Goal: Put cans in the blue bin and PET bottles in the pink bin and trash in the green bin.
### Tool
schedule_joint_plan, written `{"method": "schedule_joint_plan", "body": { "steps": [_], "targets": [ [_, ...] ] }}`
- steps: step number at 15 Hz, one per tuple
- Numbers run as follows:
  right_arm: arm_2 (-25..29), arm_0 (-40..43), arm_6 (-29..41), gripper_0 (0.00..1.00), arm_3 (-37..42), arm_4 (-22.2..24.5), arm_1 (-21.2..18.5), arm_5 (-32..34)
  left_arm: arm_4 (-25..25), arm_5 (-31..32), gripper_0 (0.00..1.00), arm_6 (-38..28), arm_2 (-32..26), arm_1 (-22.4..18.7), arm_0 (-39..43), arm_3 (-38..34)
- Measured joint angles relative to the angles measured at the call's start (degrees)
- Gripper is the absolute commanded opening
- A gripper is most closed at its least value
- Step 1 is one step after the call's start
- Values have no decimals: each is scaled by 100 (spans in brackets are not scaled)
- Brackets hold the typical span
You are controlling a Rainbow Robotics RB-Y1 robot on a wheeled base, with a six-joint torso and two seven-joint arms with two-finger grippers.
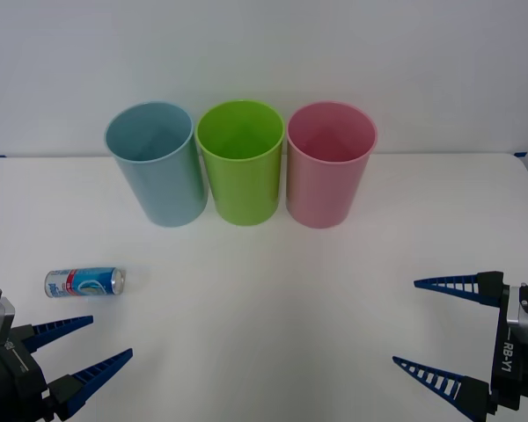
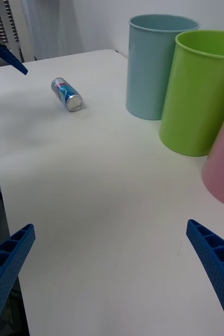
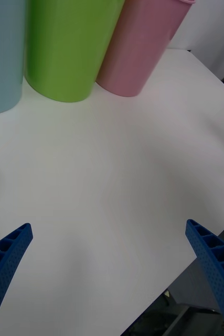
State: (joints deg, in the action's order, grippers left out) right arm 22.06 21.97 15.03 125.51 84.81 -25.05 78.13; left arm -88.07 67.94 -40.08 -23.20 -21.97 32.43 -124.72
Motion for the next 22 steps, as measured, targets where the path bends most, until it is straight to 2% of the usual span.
{"method": "schedule_joint_plan", "body": {
  "steps": [16, 22],
  "targets": [
    [0, 0, 0, 100, 0, 0, 0, 0, 0, 0, 100, 0, 0, 0, 0, 0],
    [0, 0, 0, 100, 0, 0, 0, 0, -204, -36, 100, -140, 56, -48, 158, -107]
  ]
}}
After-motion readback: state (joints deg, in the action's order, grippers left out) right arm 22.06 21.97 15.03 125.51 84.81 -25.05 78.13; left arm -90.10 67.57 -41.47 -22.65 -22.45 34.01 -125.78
